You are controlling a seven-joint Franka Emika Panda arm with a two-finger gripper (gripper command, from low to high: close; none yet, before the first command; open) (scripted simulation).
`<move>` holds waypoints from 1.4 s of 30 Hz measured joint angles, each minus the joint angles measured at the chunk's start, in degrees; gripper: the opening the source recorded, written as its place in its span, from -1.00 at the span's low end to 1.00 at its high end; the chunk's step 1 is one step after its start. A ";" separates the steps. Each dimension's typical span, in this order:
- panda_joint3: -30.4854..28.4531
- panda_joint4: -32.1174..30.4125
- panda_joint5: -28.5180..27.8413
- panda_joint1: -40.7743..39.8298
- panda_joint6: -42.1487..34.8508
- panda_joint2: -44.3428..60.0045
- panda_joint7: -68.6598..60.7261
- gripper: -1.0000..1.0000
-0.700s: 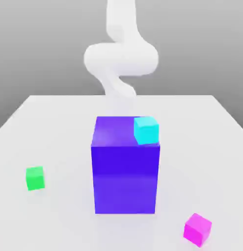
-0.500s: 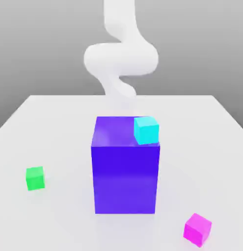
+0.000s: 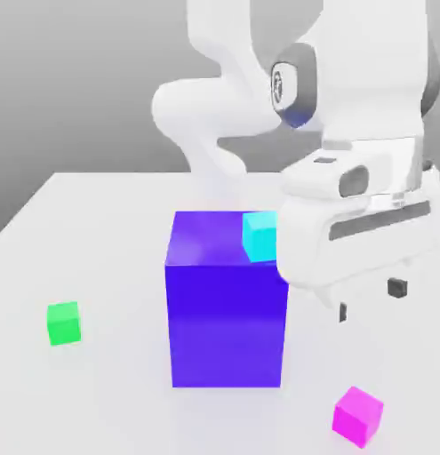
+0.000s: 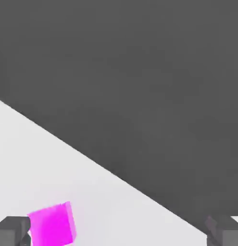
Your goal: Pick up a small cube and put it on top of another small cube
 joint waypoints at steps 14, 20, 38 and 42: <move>-0.86 0.50 -4.89 3.95 12.39 22.31 -1.54 -1.00; -0.33 -0.14 -4.28 3.57 9.97 19.30 -1.99 -1.00; -16.61 -5.23 1.51 -6.18 4.42 6.38 22.35 -1.00; -22.69 -8.16 1.00 -9.39 4.12 3.28 32.52 -1.00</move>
